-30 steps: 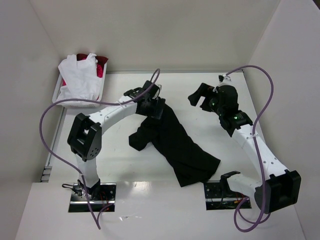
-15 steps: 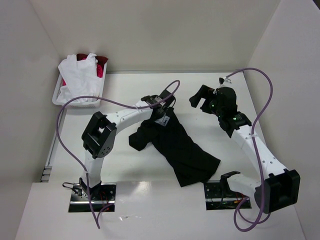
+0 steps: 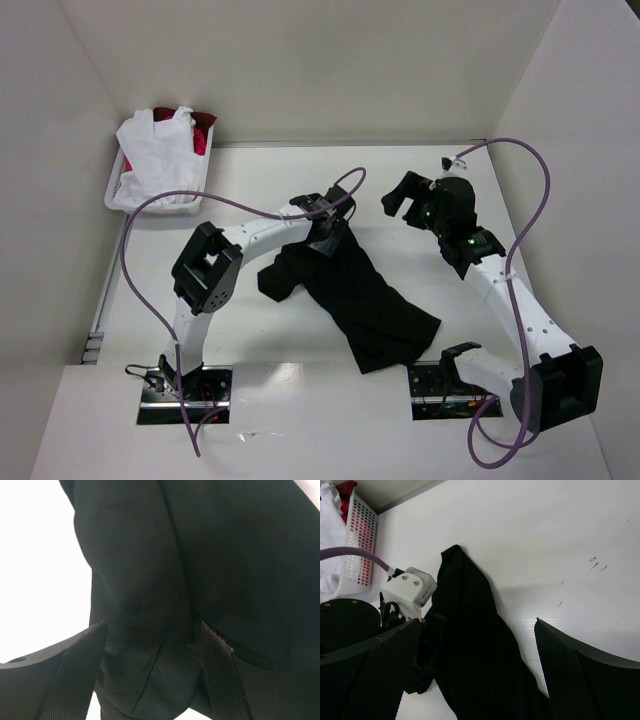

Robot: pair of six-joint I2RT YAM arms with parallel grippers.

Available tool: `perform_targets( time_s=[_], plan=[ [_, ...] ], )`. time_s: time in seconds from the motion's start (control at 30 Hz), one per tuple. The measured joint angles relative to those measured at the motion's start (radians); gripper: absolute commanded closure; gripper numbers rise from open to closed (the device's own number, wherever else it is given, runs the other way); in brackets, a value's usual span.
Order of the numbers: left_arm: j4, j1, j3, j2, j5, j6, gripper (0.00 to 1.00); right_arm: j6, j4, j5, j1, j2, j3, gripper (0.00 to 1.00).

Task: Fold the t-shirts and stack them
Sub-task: Flatten out the tshirt

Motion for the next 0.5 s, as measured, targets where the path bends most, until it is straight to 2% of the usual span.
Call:
perform_targets(
  time_s=[0.13, 0.37, 0.5],
  plan=[
    [-0.004, -0.012, 0.002, 0.011, -0.003, 0.001, 0.20, 0.000, 0.000, 0.011, 0.000, -0.021, -0.007, 0.00],
    [-0.014, -0.036, 0.015, 0.031, -0.027, 0.004, 0.30, 0.003, -0.019, 0.037, 0.000, -0.060, -0.015, 0.00],
    [-0.015, -0.044, 0.019, 0.045, -0.045, 0.003, 0.43, 0.003, -0.027, 0.050, 0.000, -0.080, -0.018, 0.00]
  ],
)
